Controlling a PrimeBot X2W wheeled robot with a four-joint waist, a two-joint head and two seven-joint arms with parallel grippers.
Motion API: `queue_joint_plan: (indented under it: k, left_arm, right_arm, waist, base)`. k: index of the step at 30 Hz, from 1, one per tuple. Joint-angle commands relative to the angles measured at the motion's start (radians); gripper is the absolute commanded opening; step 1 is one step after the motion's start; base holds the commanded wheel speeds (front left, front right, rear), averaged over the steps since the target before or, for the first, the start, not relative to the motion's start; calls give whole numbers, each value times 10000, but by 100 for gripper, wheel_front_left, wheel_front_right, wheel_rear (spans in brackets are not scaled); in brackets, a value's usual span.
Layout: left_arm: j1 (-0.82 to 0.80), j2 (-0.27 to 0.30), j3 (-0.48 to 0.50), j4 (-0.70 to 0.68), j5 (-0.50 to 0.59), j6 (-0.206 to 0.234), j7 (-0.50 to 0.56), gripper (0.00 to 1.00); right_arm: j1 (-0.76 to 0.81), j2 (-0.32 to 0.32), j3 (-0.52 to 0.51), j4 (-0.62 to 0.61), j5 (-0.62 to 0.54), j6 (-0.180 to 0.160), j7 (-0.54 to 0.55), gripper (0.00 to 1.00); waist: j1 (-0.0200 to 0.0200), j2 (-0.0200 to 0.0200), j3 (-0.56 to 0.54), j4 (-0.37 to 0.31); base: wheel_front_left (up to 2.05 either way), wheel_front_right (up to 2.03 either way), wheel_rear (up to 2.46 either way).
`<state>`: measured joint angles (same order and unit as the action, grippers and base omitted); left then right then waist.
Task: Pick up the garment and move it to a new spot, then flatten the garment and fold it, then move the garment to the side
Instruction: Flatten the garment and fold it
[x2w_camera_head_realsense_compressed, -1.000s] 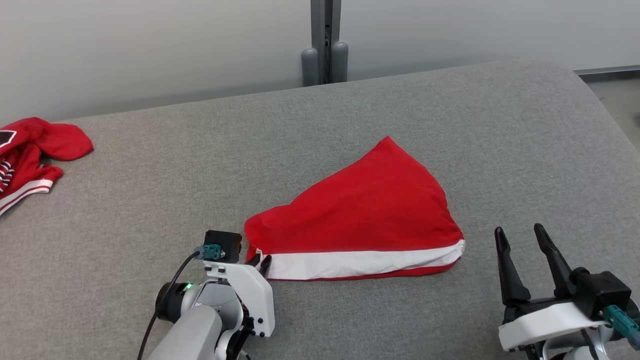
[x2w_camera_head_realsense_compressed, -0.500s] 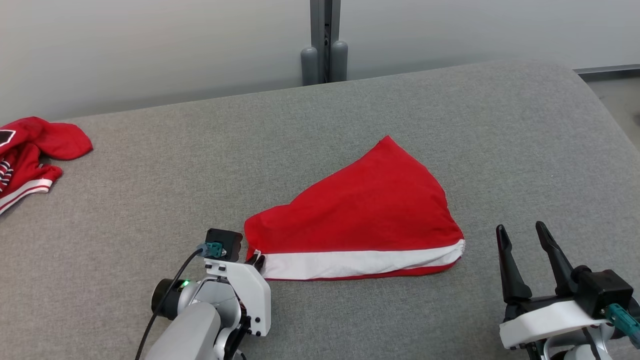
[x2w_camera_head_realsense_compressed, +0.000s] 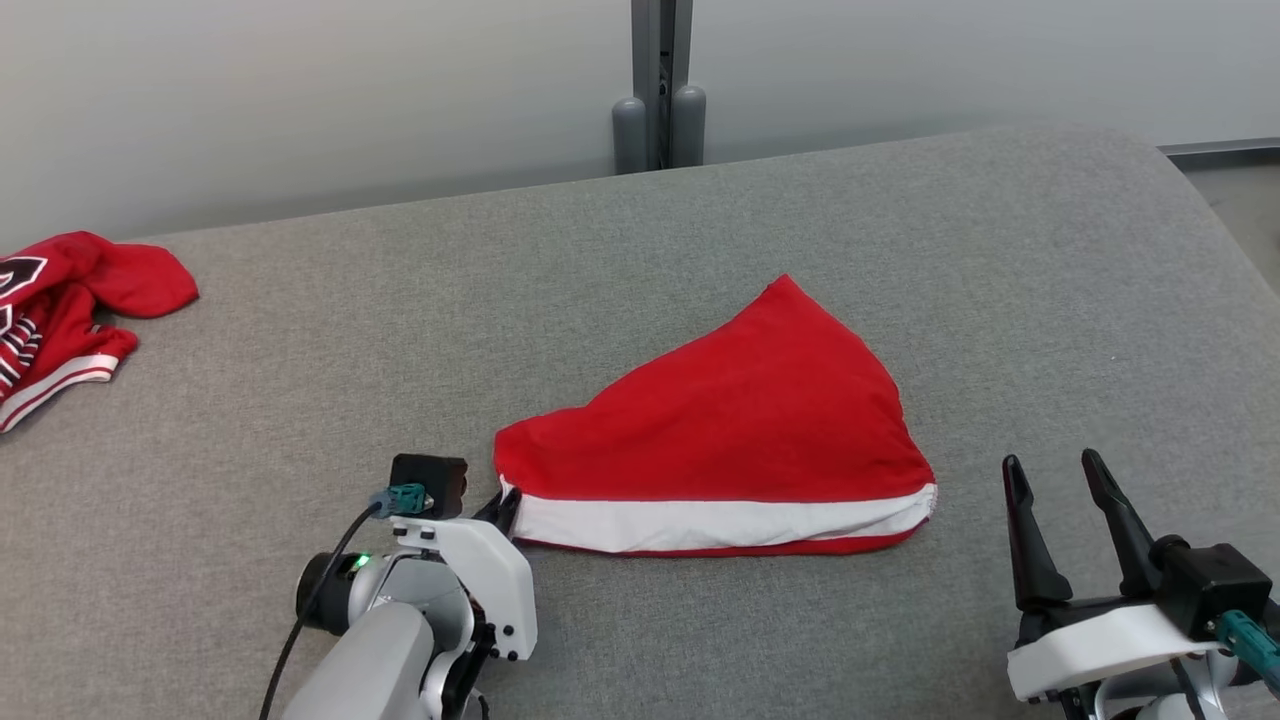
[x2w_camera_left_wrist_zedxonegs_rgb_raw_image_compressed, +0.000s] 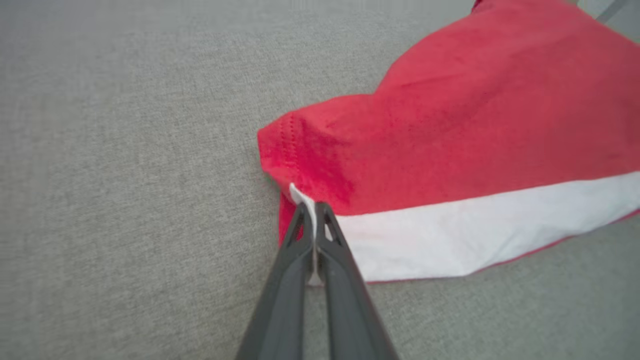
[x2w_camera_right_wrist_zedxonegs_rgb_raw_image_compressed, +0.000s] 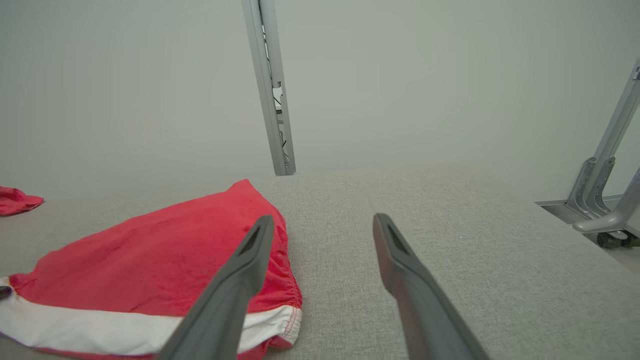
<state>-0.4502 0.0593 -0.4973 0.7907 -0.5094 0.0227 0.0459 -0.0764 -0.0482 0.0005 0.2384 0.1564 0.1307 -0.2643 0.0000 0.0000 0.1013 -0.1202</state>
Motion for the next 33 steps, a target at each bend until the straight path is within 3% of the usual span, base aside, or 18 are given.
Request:
queue_joint_plan:
  k: [1, 10, 17, 25, 33]
  left_arm:
    - [193, 124, 98, -74, -111, 64, -137, 0]
    - [1163, 493, 920, -953, -688, 563, -1127, 0]
    - [1582, 704, 1127, -1280, -822, 838, -1279, 0]
    - [1719, 677, 1048, -1420, -870, 909, -1249, 0]
    - [1739, 627, 935, -1366, -897, 871, -1280, 0]
  right_arm:
    - [46, -47, -62, 77, -72, 3, -3, 100]
    - [120, -47, 120, 1526, -184, 3, 106, 100]
    - [-438, -47, 1004, 2722, -27, 3, 168, 100]
    - [-1160, -55, 2547, 3655, 257, 3, 414, 100]
    - [-1821, -52, 2998, 4682, 625, 3, 247, 100]
  waist:
    - [0, 0, -18, 54]
    - [0, 0, -126, 381]
    - [0, 0, -154, 566]
    - [0, 0, -167, 734]
    - [0, 0, -164, 858]
  base:
    - [0, 0, 0]
    - [0, 0, 0]
    - [0, 0, 0]
    - [0, 0, 0]
    - [0, 0, 0]
